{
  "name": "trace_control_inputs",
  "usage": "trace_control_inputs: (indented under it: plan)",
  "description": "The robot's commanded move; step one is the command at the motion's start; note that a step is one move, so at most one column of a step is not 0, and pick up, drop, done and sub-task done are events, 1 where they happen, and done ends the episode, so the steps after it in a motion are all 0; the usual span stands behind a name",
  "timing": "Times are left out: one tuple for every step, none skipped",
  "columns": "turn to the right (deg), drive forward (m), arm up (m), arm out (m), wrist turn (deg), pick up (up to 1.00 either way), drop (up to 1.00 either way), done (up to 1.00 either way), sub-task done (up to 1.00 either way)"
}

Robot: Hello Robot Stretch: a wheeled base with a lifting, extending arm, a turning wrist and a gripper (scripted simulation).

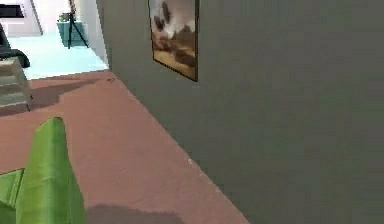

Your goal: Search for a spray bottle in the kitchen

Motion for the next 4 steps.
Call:
trace_control_inputs:
  plan:
    - [0.0, 0.9, 0.0, 0.0, 0.0, 0.0, 0.0, 0.0, 0.0]
    - [-27.0, 0.0, 0.0, 0.0, 0.0, 0.0, 0.0, 0.0, 0.0]
    - [0.0, 0.9, 0.0, 0.0, 0.0, 0.0, 0.0, 0.0, 0.0]
    - [-9.0, 0.0, 0.0, 0.0, 0.0, 0.0, 0.0, 0.0, 0.0]
